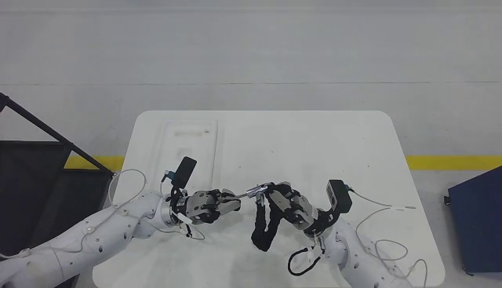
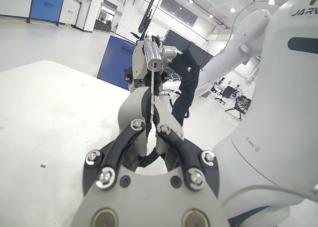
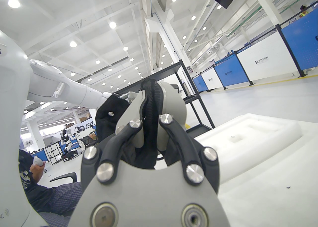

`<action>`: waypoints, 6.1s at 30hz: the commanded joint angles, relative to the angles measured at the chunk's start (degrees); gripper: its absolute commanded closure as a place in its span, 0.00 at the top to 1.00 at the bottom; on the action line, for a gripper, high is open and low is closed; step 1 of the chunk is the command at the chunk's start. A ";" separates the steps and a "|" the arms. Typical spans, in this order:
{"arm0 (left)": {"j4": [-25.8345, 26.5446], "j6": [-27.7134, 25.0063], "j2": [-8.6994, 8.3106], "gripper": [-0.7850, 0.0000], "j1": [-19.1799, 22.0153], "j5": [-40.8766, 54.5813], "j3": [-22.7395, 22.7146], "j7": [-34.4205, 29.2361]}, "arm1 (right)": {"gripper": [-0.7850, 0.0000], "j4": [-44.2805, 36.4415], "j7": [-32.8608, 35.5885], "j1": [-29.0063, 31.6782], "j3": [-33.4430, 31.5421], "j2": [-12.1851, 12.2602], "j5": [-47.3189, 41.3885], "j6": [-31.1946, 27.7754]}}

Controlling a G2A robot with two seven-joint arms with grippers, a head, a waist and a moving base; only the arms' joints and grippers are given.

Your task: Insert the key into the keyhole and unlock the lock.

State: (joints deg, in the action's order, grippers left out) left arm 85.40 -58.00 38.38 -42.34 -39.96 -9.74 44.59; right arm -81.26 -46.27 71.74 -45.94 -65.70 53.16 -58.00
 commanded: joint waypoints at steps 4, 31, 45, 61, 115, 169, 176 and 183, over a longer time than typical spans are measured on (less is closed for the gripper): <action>0.01 0.00 0.00 0.00 -0.01 0.03 0.00 0.03 | 0.00 0.00 0.00 0.00 0.00 0.00 0.00 0.00; 0.01 0.00 0.00 0.00 -0.01 0.03 0.00 0.03 | 0.00 0.00 0.00 0.00 0.00 0.00 0.00 0.00; 0.01 0.00 0.00 0.00 -0.01 0.03 0.00 0.03 | 0.00 0.00 0.00 0.00 0.00 0.00 0.00 0.00; 0.01 0.00 0.00 0.00 -0.01 0.03 0.00 0.03 | 0.33 0.00 0.00 0.00 0.00 0.00 0.00 0.00; 5.76 3.42 -4.41 0.00 -14.13 -1.63 -17.35 -7.06 | 1.00 -5.17 17.89 1.34 -2.65 -1.62 12.07 12.04; 7.48 0.00 -1.82 1.00 -21.68 -8.83 -28.64 -19.53 | 0.00 -9.01 37.07 2.81 -10.81 1.30 11.23 0.00; 7.03 0.00 -2.10 0.77 -21.69 -9.62 -28.69 -19.98 | 0.00 -12.74 47.51 1.74 -9.05 3.90 5.40 0.00; 7.30 0.00 -1.98 0.50 -21.36 -10.26 -28.22 -20.54 | 0.00 -14.68 53.11 -0.05 -6.75 6.05 -0.71 0.00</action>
State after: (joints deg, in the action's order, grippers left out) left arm 92.70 -58.00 36.39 -63.73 -50.19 -38.04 24.08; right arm -95.88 6.59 71.90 -52.86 -59.80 52.89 -58.00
